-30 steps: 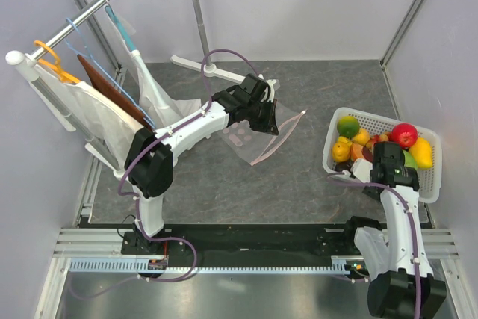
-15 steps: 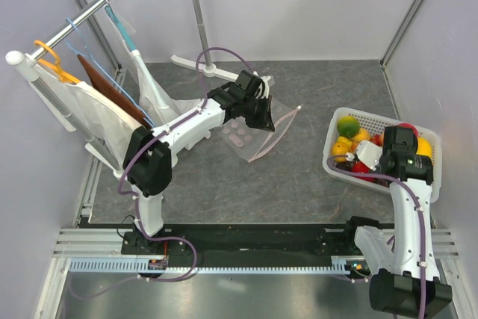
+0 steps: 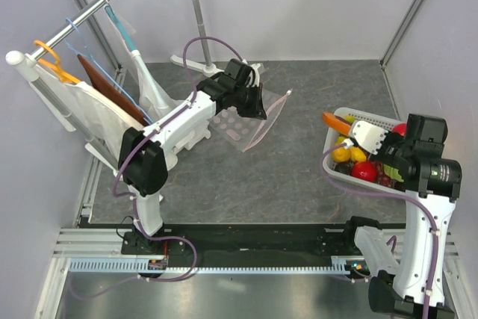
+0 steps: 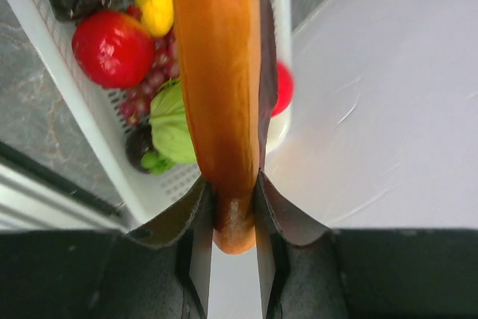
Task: Place the food in the zip-top bag and seal the zipper
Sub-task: Pick up the fake food from the bin.
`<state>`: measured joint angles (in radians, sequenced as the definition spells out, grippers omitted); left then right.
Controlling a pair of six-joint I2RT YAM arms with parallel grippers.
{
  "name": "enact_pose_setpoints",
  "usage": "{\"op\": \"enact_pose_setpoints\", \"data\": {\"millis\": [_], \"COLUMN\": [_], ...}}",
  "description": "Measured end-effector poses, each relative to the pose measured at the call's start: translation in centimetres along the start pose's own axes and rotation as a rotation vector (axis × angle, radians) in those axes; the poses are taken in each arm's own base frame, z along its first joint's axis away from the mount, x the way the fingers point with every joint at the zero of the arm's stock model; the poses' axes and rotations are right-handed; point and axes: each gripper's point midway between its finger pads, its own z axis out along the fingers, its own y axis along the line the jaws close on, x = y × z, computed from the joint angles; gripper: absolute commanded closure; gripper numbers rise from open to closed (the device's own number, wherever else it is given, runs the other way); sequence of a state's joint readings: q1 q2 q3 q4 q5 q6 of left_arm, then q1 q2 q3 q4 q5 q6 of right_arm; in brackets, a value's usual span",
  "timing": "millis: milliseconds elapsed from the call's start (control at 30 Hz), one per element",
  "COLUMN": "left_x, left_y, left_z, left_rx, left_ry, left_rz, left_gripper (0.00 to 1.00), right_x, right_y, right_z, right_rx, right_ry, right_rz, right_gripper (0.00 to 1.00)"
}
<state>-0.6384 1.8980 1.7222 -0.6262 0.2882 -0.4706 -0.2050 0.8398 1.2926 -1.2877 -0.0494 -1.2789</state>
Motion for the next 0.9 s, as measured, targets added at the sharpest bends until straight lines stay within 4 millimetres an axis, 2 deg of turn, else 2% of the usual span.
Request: {"op": "enact_pose_setpoints", "data": {"millis": [100, 300, 533, 733, 900], "left_x": [-0.7, -0.9, -1.2, -1.3, -0.8], "left_y": [0.5, 1.6, 2.2, 2.2, 2.6], "left_z": [-0.4, -1.0, -1.6, -1.5, -1.0], "left_rx": [-0.023, -0.087, -0.135, -0.170, -0.213], "left_ry": [-0.016, -0.015, -0.005, -0.008, 0.009], "left_rz": [0.006, 0.018, 0.060, 0.123, 0.163], "left_gripper": [0.98, 0.98, 0.98, 0.98, 0.98], "right_x": [-1.8, -5.5, -8.8, -10.4, -11.1], "right_y": [-0.4, -1.1, -1.6, -2.7, -3.5], "right_z": [-0.8, -2.6, -3.3, -2.5, -0.8], "right_rx": [0.017, 0.063, 0.094, 0.136, 0.132], "right_ry": [-0.101, -0.291, -0.460, -0.532, -0.552], "right_rz": [-0.094, -0.273, -0.398, -0.495, -0.552], "right_gripper": [1.00, 1.00, 1.00, 1.00, 1.00]}}
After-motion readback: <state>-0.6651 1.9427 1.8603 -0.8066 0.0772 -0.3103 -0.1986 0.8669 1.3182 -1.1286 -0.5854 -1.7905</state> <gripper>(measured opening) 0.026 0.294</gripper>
